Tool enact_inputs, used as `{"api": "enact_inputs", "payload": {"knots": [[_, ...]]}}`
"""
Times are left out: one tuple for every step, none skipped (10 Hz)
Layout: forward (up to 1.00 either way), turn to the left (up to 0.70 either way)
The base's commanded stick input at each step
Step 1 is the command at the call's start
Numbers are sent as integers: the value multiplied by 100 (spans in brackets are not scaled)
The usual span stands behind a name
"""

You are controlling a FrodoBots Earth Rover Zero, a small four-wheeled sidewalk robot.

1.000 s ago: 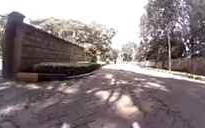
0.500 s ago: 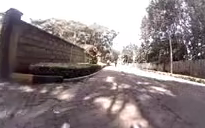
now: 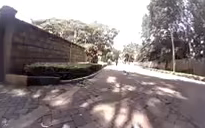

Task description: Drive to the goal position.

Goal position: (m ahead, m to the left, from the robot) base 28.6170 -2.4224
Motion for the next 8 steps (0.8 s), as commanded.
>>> {"api": "enact_inputs", "payload": {"knots": [[70,-15],[70,-30],[70,-23],[70,-6],[70,0],[70,0],[70,-35],[70,-35]]}}
